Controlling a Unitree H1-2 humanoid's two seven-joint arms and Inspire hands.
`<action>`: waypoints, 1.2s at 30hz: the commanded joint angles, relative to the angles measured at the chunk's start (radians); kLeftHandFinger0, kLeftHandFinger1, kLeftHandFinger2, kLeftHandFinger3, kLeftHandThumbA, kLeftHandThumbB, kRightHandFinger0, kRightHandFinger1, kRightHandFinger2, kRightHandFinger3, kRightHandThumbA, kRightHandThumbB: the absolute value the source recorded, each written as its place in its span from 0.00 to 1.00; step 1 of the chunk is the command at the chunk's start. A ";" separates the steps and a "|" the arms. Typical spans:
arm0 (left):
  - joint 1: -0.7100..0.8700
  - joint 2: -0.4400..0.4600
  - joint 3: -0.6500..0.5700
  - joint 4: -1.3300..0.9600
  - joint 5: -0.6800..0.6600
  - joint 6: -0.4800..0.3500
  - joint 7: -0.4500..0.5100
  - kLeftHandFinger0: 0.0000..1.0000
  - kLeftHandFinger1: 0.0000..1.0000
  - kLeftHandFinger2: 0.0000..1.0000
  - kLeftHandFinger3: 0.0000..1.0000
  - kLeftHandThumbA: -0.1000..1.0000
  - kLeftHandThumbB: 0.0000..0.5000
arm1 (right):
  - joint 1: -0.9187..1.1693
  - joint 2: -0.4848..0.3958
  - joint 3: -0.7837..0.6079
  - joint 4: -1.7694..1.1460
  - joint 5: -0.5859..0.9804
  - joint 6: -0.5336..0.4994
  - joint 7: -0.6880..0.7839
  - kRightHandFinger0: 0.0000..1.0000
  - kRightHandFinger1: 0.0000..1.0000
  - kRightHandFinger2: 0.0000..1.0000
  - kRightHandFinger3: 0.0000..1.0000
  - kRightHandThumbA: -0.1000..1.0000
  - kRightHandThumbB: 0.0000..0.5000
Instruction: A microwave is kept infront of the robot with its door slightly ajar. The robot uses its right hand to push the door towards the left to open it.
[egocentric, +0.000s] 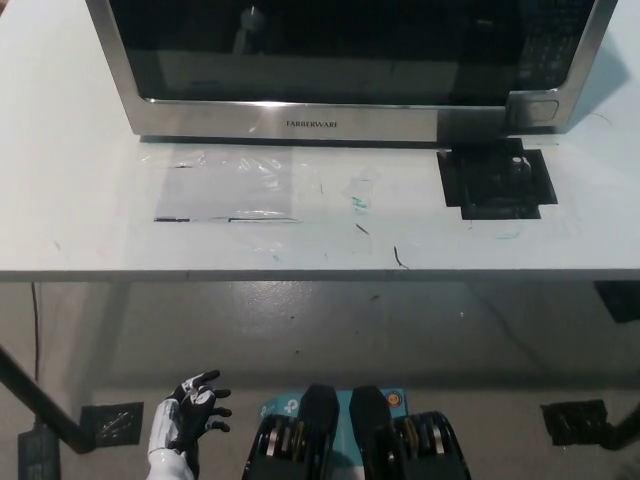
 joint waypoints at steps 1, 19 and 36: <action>-0.007 0.003 0.001 -0.014 -0.016 -0.033 0.008 0.29 0.33 0.41 0.55 0.29 0.10 | -0.058 -0.067 -0.057 -0.136 0.064 0.066 -0.014 0.42 0.57 0.65 0.77 0.51 0.38; -0.001 0.010 -0.007 -0.021 -0.017 -0.027 0.006 0.28 0.32 0.39 0.52 0.26 0.08 | -0.424 -0.194 0.064 -0.283 0.066 0.250 -0.041 0.45 0.57 0.61 0.79 0.30 0.18; -0.004 0.008 -0.013 -0.005 -0.018 -0.045 0.006 0.28 0.31 0.39 0.52 0.29 0.08 | -0.751 -0.199 0.227 0.108 -0.037 0.171 0.011 0.44 0.60 0.65 0.82 0.36 0.25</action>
